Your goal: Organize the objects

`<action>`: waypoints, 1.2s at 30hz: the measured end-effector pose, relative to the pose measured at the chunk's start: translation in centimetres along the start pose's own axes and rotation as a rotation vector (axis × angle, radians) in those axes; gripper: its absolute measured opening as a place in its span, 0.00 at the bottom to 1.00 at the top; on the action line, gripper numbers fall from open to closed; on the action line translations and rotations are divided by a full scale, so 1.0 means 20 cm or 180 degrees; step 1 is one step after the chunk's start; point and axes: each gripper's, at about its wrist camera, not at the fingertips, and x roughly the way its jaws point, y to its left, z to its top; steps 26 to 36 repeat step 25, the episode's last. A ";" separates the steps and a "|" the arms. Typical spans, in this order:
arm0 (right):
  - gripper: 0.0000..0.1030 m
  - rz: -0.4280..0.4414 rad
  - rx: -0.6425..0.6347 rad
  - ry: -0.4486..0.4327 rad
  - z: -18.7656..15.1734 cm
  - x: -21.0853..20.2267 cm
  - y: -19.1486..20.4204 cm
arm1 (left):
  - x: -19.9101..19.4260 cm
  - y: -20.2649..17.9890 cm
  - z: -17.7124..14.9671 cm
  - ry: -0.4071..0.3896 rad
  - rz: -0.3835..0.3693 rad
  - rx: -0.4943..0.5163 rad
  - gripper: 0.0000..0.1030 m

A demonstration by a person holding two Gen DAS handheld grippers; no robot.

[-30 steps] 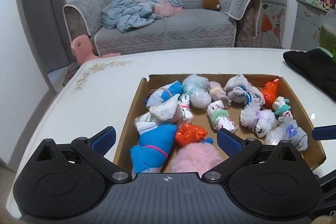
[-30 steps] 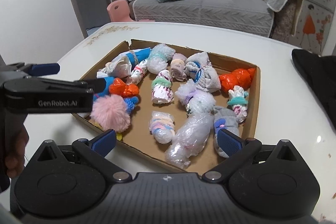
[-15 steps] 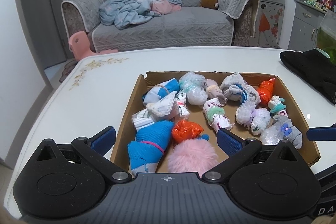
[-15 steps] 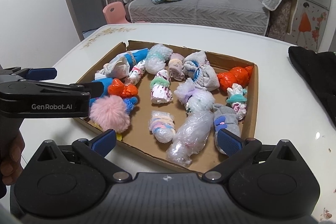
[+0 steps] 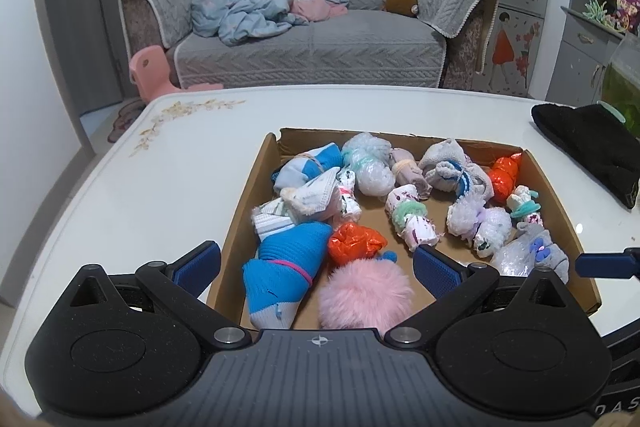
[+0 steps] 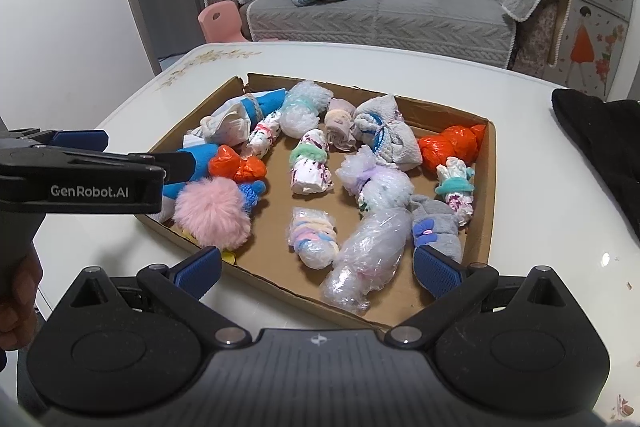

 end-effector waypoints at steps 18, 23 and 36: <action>0.99 0.0029 -0.0002 -0.0052 0.01 -0.01 0.03 | -0.02 0.06 0.03 -0.0001 0.0224 -0.0063 1.00; 0.99 0.0050 -0.0031 -0.0075 0.01 -0.02 0.04 | -0.05 0.06 0.03 -0.0114 0.0209 -0.0021 1.00; 0.99 0.0051 -0.0026 -0.0085 0.01 -0.02 0.04 | -0.05 0.06 0.03 -0.0129 0.0224 0.0002 1.00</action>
